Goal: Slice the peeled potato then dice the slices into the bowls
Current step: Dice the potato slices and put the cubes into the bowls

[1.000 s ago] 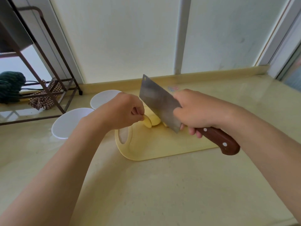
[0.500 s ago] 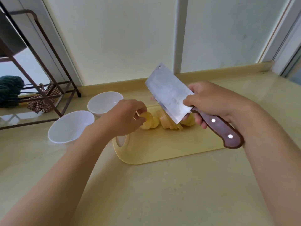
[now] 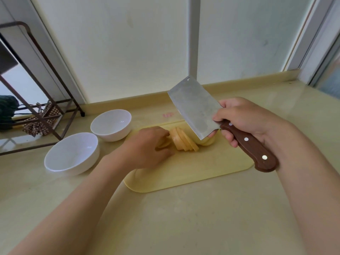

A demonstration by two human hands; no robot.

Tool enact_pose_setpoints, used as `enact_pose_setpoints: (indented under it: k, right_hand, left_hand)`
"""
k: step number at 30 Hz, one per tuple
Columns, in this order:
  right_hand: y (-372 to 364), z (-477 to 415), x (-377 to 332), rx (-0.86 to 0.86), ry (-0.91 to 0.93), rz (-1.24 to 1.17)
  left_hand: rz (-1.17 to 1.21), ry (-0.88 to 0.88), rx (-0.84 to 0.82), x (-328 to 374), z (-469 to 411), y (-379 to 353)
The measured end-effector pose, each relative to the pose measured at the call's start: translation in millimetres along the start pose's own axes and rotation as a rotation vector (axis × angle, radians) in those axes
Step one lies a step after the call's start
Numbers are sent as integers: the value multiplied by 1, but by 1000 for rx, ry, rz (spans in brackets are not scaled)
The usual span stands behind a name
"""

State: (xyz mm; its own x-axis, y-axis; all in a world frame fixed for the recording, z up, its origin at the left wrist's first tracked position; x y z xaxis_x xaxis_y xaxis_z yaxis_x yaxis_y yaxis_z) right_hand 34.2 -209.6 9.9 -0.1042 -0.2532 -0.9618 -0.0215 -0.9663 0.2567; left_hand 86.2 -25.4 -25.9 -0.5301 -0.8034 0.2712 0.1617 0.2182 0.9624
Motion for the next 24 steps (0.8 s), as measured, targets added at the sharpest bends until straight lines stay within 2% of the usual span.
enact_pose_setpoints:
  k: [10, 18, 24]
  right_hand:
    - [22, 3, 2, 83, 3, -19]
    - [57, 11, 14, 127, -71, 209]
    - [67, 11, 25, 136, -121, 330]
  left_hand:
    - [207, 14, 99, -8, 0, 13]
    - [533, 63, 161, -19, 3, 27]
    - [449, 76, 203, -19, 1, 16]
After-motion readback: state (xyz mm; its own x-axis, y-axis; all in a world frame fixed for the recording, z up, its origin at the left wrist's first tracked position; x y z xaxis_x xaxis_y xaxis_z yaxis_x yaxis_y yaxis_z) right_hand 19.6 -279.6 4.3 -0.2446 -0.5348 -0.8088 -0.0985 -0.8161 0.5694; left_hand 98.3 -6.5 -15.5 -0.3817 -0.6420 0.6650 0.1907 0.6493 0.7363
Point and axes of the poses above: each hand's wrist, its own z-axis away from the middle knuckle, its own y-axis out of the back of the hand, x = y × z, the point moved 10 cm from there along -z, towards the middle knuckle, and after that the axes turned 5 degrees about y, right-handed, at the moved point
